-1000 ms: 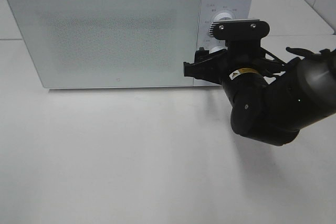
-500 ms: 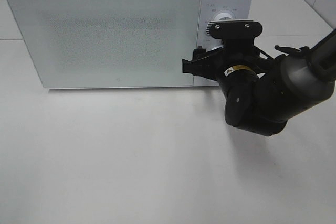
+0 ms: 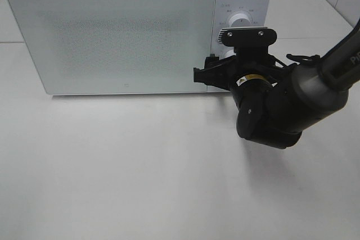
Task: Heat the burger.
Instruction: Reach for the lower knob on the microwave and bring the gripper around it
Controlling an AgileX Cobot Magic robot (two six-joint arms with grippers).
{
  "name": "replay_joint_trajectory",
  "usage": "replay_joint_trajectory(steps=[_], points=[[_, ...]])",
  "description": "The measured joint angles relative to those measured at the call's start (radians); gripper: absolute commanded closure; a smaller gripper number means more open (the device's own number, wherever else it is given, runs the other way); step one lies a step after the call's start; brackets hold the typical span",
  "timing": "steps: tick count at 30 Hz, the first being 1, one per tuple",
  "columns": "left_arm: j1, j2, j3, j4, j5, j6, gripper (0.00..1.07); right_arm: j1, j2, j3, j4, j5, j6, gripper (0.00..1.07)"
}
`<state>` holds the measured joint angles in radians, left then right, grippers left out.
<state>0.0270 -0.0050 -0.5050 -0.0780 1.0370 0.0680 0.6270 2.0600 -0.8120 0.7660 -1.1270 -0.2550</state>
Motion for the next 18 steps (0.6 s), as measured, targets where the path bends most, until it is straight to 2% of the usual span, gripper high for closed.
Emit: replay_joint_trajectory(steps=[9, 11, 13, 14, 15, 17, 18], points=[[0.0, 0.0, 0.0, 0.0, 0.0, 0.0, 0.17, 0.003, 0.001, 0.0, -0.002, -0.024, 0.0, 0.35], [0.0, 0.0, 0.0, 0.0, 0.0, 0.0, 0.17, 0.004, 0.002, 0.0, -0.002, -0.027, 0.0, 0.42], [0.0, 0.0, 0.0, 0.0, 0.0, 0.0, 0.17, 0.004, 0.002, 0.0, -0.002, -0.028, 0.0, 0.44], [0.0, 0.0, 0.0, 0.0, 0.0, 0.0, 0.17, 0.004, 0.002, 0.0, -0.002, -0.03, 0.0, 0.49], [0.0, 0.0, 0.0, 0.0, 0.0, 0.0, 0.17, 0.004, 0.002, 0.0, -0.002, -0.03, 0.0, 0.49], [0.0, 0.0, 0.0, 0.0, 0.0, 0.0, 0.17, 0.005, 0.002, 0.0, -0.003, -0.032, 0.0, 0.61], [0.0, 0.0, 0.0, 0.0, 0.0, 0.0, 0.17, 0.005, 0.002, 0.0, -0.003, -0.032, 0.0, 0.61]])
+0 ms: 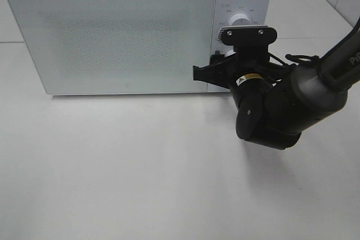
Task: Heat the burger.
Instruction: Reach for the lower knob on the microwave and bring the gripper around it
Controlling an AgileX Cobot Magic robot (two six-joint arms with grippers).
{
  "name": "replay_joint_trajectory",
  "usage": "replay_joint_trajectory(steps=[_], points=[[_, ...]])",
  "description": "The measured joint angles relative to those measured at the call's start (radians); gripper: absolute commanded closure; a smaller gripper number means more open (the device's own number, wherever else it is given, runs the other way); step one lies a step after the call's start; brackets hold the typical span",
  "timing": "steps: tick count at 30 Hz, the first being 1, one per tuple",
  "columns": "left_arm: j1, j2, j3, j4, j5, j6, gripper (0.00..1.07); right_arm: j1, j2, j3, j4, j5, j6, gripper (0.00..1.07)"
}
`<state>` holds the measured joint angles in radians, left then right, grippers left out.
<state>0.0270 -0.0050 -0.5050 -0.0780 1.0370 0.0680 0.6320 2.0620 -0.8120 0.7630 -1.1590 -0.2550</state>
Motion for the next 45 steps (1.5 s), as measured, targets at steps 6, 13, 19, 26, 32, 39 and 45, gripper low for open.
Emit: replay_joint_trajectory(steps=[6, 13, 19, 26, 32, 39, 45], points=[[0.0, 0.0, 0.0, 0.0, 0.0, 0.0, 0.17, 0.0, 0.002, 0.0, 0.016, -0.008, 0.013, 0.94], [0.0, 0.0, 0.0, 0.0, 0.0, 0.0, 0.17, 0.0, 0.008, 0.0, 0.014, -0.022, 0.067, 1.07], [0.0, 0.0, 0.0, 0.0, 0.0, 0.0, 0.17, 0.0, 0.008, 0.001, 0.009, -0.023, 0.102, 1.07], [0.0, 0.0, 0.0, 0.0, 0.0, 0.0, 0.17, 0.0, 0.008, 0.003, 0.003, -0.024, 0.168, 1.07], [0.0, 0.0, 0.0, 0.0, 0.0, 0.0, 0.17, -0.001, 0.008, 0.009, -0.006, -0.031, 0.418, 1.07], [0.0, 0.0, 0.0, 0.0, 0.0, 0.0, 0.17, -0.004, 0.01, 0.018, -0.022, -0.033, 0.8, 1.07], [0.0, 0.0, 0.0, 0.0, 0.0, 0.0, 0.17, -0.004, 0.01, 0.019, -0.024, -0.032, 1.046, 1.07]])
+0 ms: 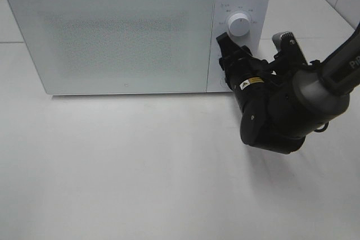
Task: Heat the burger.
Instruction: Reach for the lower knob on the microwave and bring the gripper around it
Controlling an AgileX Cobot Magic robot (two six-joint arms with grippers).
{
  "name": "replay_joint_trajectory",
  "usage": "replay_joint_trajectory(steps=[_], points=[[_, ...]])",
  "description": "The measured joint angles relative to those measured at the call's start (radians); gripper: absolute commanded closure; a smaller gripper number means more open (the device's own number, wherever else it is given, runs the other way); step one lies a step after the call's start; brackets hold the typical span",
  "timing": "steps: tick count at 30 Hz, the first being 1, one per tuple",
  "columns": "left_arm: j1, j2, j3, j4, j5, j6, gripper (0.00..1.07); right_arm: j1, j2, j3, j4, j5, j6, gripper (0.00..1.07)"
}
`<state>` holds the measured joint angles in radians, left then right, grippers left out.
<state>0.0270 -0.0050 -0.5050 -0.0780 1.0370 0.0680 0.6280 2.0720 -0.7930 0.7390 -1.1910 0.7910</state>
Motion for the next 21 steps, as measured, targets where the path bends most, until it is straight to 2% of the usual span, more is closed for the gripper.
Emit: replay_joint_trajectory(steps=[5, 21], points=[[0.0, 0.0, 0.0, 0.0, 0.0, 0.0, 0.17, -0.001, 0.001, 0.002, 0.001, 0.001, 0.21, 1.07], [0.0, 0.0, 0.0, 0.0, 0.0, 0.0, 0.17, -0.003, 0.004, 0.002, -0.001, 0.004, 0.667, 1.07]])
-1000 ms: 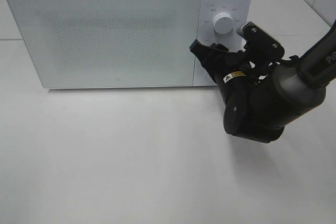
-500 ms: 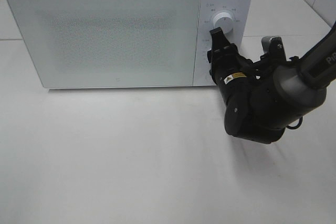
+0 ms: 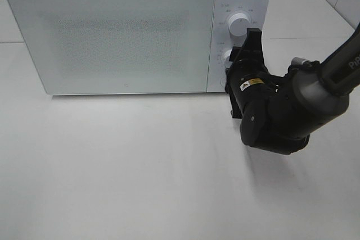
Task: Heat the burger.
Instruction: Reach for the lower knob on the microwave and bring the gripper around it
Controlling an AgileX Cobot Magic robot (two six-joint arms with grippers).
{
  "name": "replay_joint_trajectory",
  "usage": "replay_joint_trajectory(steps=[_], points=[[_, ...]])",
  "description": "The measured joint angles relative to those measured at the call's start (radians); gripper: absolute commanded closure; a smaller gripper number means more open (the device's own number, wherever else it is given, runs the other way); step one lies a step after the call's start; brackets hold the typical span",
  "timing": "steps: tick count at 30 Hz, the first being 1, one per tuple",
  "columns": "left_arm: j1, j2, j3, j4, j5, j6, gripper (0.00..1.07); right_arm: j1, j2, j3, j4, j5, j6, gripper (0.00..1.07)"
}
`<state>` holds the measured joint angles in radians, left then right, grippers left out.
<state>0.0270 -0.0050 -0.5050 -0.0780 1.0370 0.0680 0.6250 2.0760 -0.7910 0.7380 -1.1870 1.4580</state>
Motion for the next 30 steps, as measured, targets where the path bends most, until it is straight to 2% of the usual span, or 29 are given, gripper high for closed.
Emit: replay_joint_trajectory(steps=[5, 9, 25, 30], points=[[0.0, 0.0, 0.0, 0.0, 0.0, 0.0, 0.17, -0.001, 0.004, 0.0, -0.001, -0.003, 0.169, 1.07], [0.0, 0.0, 0.0, 0.0, 0.0, 0.0, 0.17, -0.001, 0.004, 0.0, -0.001, -0.003, 0.199, 1.07], [0.0, 0.0, 0.0, 0.0, 0.0, 0.0, 0.17, -0.001, 0.004, 0.0, 0.001, -0.003, 0.192, 1.05], [0.0, 0.0, 0.0, 0.0, 0.0, 0.0, 0.17, -0.001, 0.004, 0.0, 0.007, -0.003, 0.174, 0.99]])
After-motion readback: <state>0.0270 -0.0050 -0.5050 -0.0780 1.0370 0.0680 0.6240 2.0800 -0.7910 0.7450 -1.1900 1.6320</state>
